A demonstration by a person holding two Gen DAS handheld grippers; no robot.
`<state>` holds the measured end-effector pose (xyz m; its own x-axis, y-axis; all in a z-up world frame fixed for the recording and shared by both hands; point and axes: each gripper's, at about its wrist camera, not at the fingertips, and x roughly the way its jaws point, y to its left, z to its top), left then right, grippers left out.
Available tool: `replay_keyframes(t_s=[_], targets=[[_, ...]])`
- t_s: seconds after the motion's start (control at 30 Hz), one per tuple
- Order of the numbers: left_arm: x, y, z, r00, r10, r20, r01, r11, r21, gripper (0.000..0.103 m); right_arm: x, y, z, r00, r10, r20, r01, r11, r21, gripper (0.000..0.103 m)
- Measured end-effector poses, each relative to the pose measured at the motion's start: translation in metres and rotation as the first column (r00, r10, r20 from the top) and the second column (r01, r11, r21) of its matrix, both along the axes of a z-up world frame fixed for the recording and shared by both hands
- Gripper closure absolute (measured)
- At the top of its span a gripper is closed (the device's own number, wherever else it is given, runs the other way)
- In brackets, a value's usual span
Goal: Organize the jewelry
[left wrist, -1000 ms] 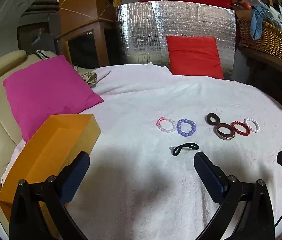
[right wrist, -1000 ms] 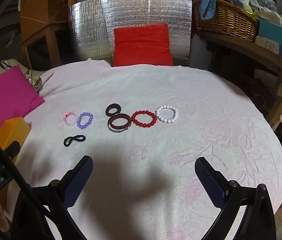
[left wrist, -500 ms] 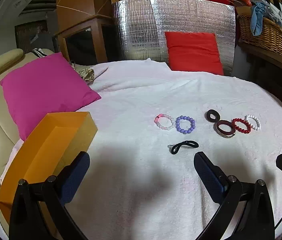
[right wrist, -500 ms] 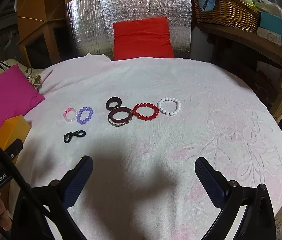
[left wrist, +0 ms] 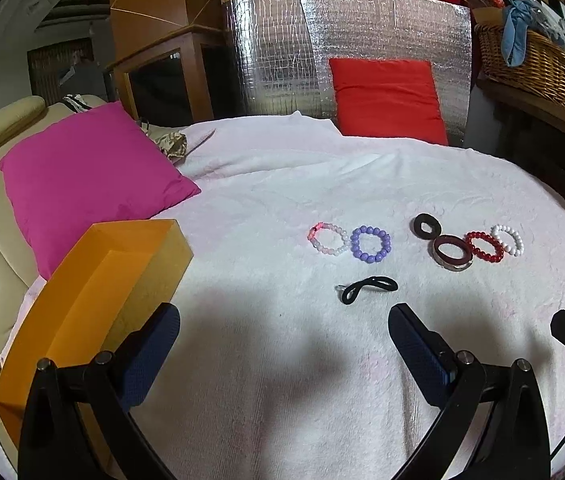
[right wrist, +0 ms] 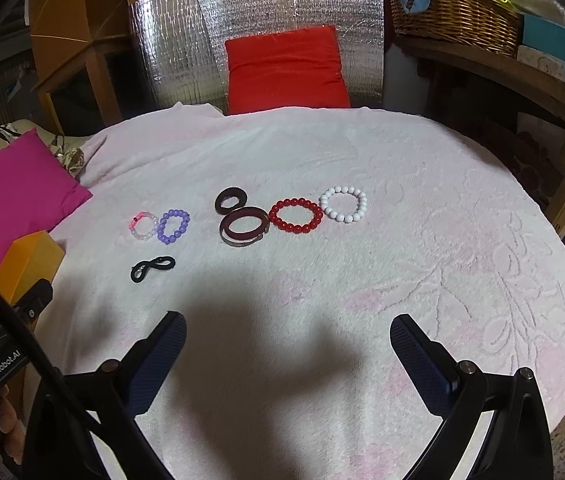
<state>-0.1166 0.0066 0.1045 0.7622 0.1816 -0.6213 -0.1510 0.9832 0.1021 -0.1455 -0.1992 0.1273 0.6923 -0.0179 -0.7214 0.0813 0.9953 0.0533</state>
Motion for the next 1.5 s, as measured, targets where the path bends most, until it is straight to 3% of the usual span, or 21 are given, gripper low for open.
replay_keyframes(t_s=[0.93,1.13,1.27,1.33,1.4,1.5], targets=[[0.009,-0.007,-0.008,0.999,-0.003,-0.032,0.003,1.0,0.015,0.0,0.01,-0.005,-0.004,1.0,-0.019,-0.022,0.019,1.0,0.007,0.0],[0.035,0.005,-0.021,0.993,-0.019,-0.112,0.013,0.999,-0.051,0.0,0.033,-0.016,0.0,1.0,0.003,0.007,-0.003,1.0,-0.006,0.0],[0.067,0.021,-0.041,0.974,-0.058,-0.219,0.025,0.988,-0.151,0.0,0.064,-0.031,-0.01,0.999,0.043,-0.014,-0.043,0.999,0.03,0.016],[0.076,0.027,-0.049,0.968,-0.045,-0.245,0.009,0.989,-0.148,0.0,0.081,-0.036,-0.023,0.997,0.055,-0.063,-0.05,0.996,0.08,0.02],[0.082,0.032,-0.056,0.964,-0.035,-0.265,-0.004,0.989,-0.145,0.0,0.096,-0.037,-0.036,0.992,0.066,-0.106,-0.052,0.99,0.133,0.035],[0.087,0.037,-0.065,0.957,-0.039,-0.286,-0.011,0.986,-0.169,0.0,0.113,-0.032,-0.052,0.985,0.098,-0.143,-0.067,0.976,0.207,0.042]])
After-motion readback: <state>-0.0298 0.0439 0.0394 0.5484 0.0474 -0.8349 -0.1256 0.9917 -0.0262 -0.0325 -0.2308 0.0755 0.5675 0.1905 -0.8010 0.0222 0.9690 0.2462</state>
